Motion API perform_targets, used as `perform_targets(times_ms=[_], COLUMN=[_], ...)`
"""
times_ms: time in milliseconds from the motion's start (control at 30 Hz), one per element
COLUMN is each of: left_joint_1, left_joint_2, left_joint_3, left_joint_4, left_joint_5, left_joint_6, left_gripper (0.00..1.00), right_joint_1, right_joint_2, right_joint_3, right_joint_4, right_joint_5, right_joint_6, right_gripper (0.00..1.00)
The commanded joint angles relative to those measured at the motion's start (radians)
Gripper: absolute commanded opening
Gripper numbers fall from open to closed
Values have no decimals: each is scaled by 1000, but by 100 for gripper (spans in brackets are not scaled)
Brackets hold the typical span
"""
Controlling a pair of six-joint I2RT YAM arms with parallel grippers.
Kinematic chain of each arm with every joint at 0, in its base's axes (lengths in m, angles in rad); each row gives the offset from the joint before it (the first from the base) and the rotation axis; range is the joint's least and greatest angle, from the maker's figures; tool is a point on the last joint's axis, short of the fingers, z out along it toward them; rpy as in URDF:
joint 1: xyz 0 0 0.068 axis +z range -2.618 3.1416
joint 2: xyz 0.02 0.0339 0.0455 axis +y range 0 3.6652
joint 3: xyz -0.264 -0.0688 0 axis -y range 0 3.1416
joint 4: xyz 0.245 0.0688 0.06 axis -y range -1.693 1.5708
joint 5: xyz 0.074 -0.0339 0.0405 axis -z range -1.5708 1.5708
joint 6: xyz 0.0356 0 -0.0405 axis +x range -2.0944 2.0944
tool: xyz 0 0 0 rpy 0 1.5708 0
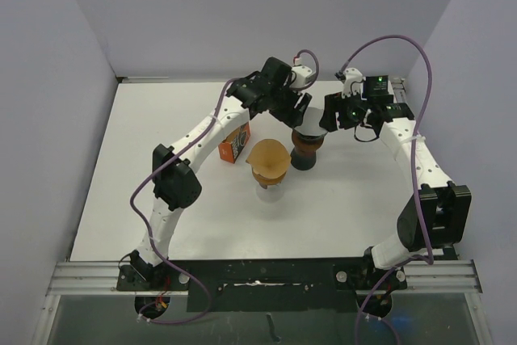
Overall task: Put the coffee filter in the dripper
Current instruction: Place the coffee filter in the coffee dripper.
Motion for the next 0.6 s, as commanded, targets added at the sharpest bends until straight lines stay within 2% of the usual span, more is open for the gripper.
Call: perform_targets(times_ms=[0, 567], left_joint_1=[7, 9], left_joint_2=[17, 58], left_joint_3=[47, 49], left_joint_4=[60, 67], left_joint_5=[18, 10], left_joint_6=[-20, -26], left_gripper=[61, 61], right_joint_1=[12, 18], right_joint_2=[-4, 13], right_joint_3=[9, -15], right_joint_4=[50, 63], right_joint_5=[22, 59], right_joint_6=[2, -11], right_gripper=[64, 65])
